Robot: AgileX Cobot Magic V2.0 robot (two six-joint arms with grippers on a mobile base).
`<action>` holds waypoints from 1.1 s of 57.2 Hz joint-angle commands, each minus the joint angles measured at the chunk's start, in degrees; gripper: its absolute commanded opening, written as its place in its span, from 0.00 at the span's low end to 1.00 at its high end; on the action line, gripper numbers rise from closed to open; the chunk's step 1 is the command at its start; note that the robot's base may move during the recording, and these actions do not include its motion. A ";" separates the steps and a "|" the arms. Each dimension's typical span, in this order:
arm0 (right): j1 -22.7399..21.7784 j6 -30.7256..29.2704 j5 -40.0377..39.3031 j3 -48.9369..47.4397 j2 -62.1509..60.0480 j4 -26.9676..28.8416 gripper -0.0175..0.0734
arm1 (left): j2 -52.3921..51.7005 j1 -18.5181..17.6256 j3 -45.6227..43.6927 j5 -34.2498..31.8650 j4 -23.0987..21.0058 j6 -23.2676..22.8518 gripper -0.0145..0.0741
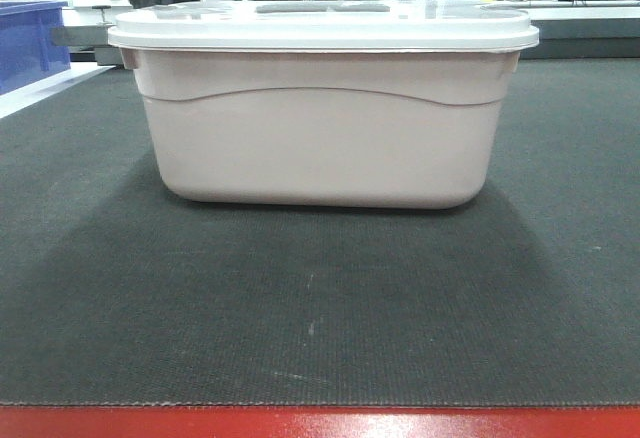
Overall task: Grab white bin and place on right shelf
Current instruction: 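Move both grippers toward the opposite ends of the pink bin, then close both grippers on the bin's lid rim at each end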
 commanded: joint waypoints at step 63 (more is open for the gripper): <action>-0.16 -0.14 31.63 -55.13 44.13 8.49 0.89 | 47.24 -4.08 -58.28 45.37 -20.00 -0.44 0.76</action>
